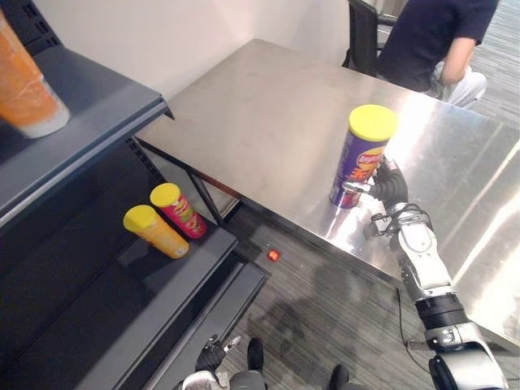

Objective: Put the gum and the chips on the shelf.

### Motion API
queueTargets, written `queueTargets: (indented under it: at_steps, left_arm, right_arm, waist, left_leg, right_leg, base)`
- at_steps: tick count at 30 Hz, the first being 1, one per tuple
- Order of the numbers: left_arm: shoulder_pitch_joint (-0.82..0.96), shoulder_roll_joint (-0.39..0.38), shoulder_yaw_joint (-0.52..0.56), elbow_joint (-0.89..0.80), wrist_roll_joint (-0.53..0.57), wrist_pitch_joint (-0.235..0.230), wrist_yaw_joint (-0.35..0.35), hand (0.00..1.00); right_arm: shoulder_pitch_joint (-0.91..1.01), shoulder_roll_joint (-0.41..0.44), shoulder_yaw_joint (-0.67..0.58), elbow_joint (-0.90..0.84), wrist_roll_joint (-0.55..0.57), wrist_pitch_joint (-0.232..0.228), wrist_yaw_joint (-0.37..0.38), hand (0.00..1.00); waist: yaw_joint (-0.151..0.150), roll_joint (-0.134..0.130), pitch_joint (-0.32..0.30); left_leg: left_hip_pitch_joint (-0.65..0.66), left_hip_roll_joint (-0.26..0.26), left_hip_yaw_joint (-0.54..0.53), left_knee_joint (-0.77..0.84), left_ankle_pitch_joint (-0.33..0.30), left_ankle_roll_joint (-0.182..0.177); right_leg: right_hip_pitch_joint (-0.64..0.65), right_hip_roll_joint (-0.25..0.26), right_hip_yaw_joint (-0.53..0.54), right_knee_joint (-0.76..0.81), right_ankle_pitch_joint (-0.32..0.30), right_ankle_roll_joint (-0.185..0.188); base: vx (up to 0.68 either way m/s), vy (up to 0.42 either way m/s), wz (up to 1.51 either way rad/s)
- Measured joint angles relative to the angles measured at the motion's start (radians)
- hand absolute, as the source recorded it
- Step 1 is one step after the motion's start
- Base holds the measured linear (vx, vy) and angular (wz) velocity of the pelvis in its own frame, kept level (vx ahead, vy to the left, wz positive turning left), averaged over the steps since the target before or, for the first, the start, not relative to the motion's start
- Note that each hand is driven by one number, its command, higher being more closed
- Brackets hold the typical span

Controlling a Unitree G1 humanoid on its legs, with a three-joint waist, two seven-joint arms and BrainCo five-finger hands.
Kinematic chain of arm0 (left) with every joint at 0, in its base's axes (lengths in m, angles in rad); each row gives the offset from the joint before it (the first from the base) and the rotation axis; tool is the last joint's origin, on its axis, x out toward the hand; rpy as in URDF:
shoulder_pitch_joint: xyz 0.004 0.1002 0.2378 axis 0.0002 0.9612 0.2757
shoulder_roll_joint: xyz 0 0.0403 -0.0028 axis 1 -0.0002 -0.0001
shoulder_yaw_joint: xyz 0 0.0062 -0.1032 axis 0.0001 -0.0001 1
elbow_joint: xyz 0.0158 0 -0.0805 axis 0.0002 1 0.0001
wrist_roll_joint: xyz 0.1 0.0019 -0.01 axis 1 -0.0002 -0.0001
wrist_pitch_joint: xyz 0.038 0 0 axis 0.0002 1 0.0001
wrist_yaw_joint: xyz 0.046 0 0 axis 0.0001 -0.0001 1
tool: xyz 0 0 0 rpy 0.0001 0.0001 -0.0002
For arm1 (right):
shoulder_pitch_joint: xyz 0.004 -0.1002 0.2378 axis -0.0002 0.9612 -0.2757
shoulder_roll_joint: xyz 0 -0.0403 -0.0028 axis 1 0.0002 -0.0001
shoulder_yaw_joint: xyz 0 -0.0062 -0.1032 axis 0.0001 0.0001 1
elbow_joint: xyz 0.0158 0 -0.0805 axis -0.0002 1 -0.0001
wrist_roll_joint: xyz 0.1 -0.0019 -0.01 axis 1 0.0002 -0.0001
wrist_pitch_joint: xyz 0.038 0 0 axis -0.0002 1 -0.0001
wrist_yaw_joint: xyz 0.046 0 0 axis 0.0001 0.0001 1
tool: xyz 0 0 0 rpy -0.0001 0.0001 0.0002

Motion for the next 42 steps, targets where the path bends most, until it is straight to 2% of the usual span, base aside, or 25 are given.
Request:
queueTargets:
  at_steps: [9, 12, 19, 22, 25, 30, 31, 33, 37, 42]
  left_arm:
    - [0.000, 0.001, -0.001, -0.021, -0.001, 0.000, 0.017, 0.00]
    - [0.000, 0.001, -0.001, -0.031, -0.001, 0.000, 0.022, 0.00]
    - [0.000, 0.002, 0.000, -0.032, 0.000, 0.000, 0.025, 0.00]
    - [0.001, 0.003, 0.002, -0.036, 0.000, 0.000, 0.026, 0.00]
    - [0.004, 0.005, 0.004, -0.034, 0.002, 0.001, 0.027, 0.00]
    - [0.013, 0.009, 0.021, -0.029, 0.008, 0.001, 0.029, 0.00]
    - [0.015, 0.013, 0.021, -0.024, 0.011, 0.001, 0.030, 0.00]
    - [0.020, 0.017, 0.021, -0.017, 0.012, 0.001, 0.030, 0.00]
    - [0.024, 0.017, 0.021, -0.015, 0.013, 0.001, 0.032, 0.00]
    - [0.050, 0.017, 0.021, -0.011, 0.013, 0.001, 0.032, 0.00]
  right_arm:
    - [-0.069, 0.023, 0.006, 0.032, -0.020, 0.003, -0.020, 1.00]
    - [-0.073, 0.029, 0.007, 0.032, -0.020, 0.003, -0.020, 1.00]
    - [-0.070, 0.042, 0.011, 0.027, -0.029, 0.004, -0.015, 1.00]
    - [-0.028, 0.044, 0.006, -0.058, -0.030, 0.015, -0.015, 1.00]
    - [0.047, 0.044, -0.059, -0.243, -0.028, 0.009, -0.015, 1.00]
    - [0.151, 0.044, -0.181, -0.391, -0.007, -0.012, -0.018, 1.00]
    - [0.199, 0.045, -0.213, -0.426, 0.011, -0.018, -0.020, 1.00]
    - [0.242, 0.050, -0.236, -0.448, 0.016, -0.021, -0.020, 1.00]
    - [0.326, 0.063, -0.271, -0.476, 0.045, -0.032, -0.017, 1.00]
    - [0.422, 0.095, -0.299, -0.492, 0.053, -0.035, 0.010, 1.00]
  waist:
    - [0.009, -0.003, 0.016]
    - [0.023, -0.008, 0.019]
    - [0.021, -0.009, 0.019]
    - [0.023, -0.015, 0.020]
    - [0.013, -0.017, 0.019]
    - [-0.006, -0.031, 0.007]
    - [-0.023, -0.035, -0.001]
    - [-0.034, -0.038, -0.011]
    - [-0.037, -0.038, -0.019]
    - [-0.058, -0.045, -0.071]
  left_leg:
    - [-0.018, -0.010, -0.022, 0.002, 0.005, 0.004]
    - [-0.018, -0.010, -0.023, 0.002, 0.005, 0.004]
    - [-0.013, -0.008, -0.017, 0.003, 0.005, 0.004]
    - [-0.001, 0.002, 0.003, 0.006, 0.005, 0.003]
    - [0.005, 0.007, 0.006, 0.006, 0.005, 0.003]
    - [0.017, 0.017, 0.029, 0.006, 0.006, 0.002]
    - [0.017, 0.019, 0.029, 0.005, 0.006, 0.000]
    - [0.019, 0.022, 0.032, 0.004, 0.007, -0.001]
    - [0.035, 0.027, 0.056, -0.001, 0.005, -0.004]
    - [0.035, 0.028, 0.066, 0.002, 0.003, -0.007]
  right_leg:
    - [-0.002, -0.007, -0.025, -0.003, 0.000, 0.000]
    - [-0.001, -0.007, -0.026, -0.002, 0.000, 0.000]
    - [0.000, -0.007, -0.021, -0.002, 0.000, 0.001]
    - [0.001, -0.007, 0.001, -0.001, 0.001, 0.000]
    - [0.001, -0.004, 0.009, 0.001, 0.002, 0.000]
    - [-0.002, 0.004, 0.033, 0.002, 0.007, -0.007]
    - [-0.002, 0.007, 0.034, 0.002, 0.007, -0.007]
    - [-0.003, 0.009, 0.039, 0.003, 0.008, -0.008]
    - [-0.008, 0.016, 0.067, 0.003, 0.011, -0.012]
    - [-0.016, 0.018, 0.081, 0.006, 0.011, -0.012]
  base:
    - [0.01, 0.000, 0.09]
    - [0.00, 0.001, 0.03]
    - [-0.01, -0.002, -0.02]
    - [0.00, -0.017, -0.18]
    - [-0.01, -0.015, -0.08]
    - [-0.04, -0.012, -0.15]
    - [-0.04, -0.014, -0.06]
    - [-0.05, -0.016, -0.11]
    - [-0.06, -0.006, -0.19]
    - [0.01, -0.007, -0.06]
